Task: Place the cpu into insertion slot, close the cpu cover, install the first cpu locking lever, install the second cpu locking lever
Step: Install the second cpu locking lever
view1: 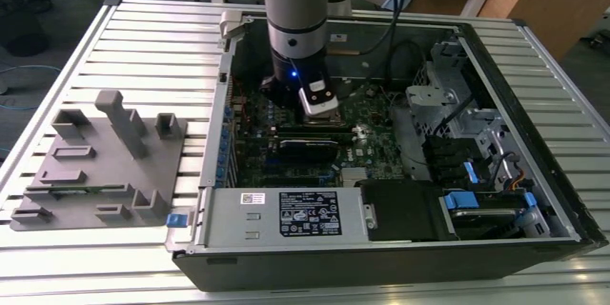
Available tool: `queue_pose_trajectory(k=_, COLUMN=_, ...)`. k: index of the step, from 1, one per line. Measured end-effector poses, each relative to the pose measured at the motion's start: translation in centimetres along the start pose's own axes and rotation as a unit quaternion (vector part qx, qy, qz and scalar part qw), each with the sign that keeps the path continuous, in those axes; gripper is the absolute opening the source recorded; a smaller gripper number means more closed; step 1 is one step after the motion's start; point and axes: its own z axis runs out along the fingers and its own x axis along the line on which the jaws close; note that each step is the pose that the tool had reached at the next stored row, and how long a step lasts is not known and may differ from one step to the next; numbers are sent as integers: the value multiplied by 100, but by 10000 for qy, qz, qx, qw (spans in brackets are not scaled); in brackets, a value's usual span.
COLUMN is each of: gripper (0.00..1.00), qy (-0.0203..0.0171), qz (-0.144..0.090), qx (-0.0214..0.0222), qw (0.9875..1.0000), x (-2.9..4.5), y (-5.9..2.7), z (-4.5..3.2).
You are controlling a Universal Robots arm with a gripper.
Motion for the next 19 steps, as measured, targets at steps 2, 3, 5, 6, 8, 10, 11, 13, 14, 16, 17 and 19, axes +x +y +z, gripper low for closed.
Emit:
queue_pose_trajectory(k=2, gripper=11, qy=19, qz=9, qx=-97, qw=10000, x=3, y=-11, z=1)
queue_pose_trajectory(k=3, gripper=11, qy=30, qz=14, qx=-154, qw=9999, x=3, y=-16, z=1)
queue_pose_trajectory(k=5, gripper=11, qy=47, qz=22, qx=-242, qw=9997, x=4, y=-26, z=2)
queue_pose_trajectory(k=6, gripper=11, qy=53, qz=25, qx=-272, qw=9996, x=3, y=-32, z=3)
queue_pose_trajectory(k=8, gripper=11, qy=61, qz=29, qx=-315, qw=9995, x=3, y=-44, z=6)
queue_pose_trajectory(k=10, gripper=11, qy=68, qz=32, qx=-348, qw=9994, x=3, y=-55, z=8)
queue_pose_trajectory(k=11, gripper=11, qy=70, qz=33, qx=-362, qw=9993, x=3, y=-61, z=9)
queue_pose_trajectory(k=13, gripper=11, qy=74, qz=36, qx=-383, qw=9992, x=5, y=-74, z=13)
queue_pose_trajectory(k=14, gripper=11, qy=76, qz=36, qx=-391, qw=9992, x=7, y=-80, z=15)
queue_pose_trajectory(k=16, gripper=11, qy=78, qz=38, qx=-405, qw=9991, x=12, y=-91, z=19)
queue_pose_trajectory(k=17, gripper=11, qy=79, qz=38, qx=-412, qw=9991, x=14, y=-96, z=22)
queue_pose_trajectory(k=19, gripper=11, qy=82, qz=39, qx=-425, qw=9991, x=20, y=-107, z=28)
